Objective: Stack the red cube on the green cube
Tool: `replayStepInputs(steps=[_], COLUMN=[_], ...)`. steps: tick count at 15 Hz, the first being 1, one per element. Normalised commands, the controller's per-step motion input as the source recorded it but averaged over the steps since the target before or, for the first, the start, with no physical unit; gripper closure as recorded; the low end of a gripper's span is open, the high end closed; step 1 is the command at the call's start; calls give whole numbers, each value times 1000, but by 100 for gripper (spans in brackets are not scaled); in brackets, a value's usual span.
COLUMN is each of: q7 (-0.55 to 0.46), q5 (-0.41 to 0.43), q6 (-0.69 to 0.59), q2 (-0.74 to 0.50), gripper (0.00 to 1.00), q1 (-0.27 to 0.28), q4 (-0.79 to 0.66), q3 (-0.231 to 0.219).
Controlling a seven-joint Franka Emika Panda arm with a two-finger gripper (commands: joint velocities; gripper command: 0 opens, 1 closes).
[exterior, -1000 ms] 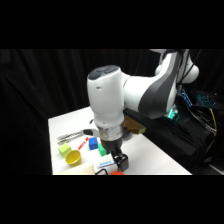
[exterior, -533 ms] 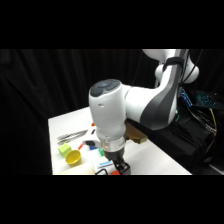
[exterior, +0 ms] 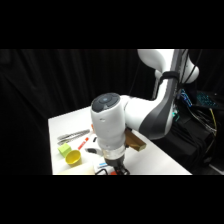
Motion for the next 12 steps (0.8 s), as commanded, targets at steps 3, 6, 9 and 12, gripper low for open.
replayStepInputs(steps=[3, 6, 9, 12], q7=[114, 104, 92, 75], q5=[-12, -8, 4, 10], q6=[128, 91, 71, 64], q2=[160, 151, 128, 110], gripper=[0, 0, 0, 0], q1=[69, 75, 67, 51], q4=[138, 157, 152, 142], q3=[-22, -25, -26, -31])
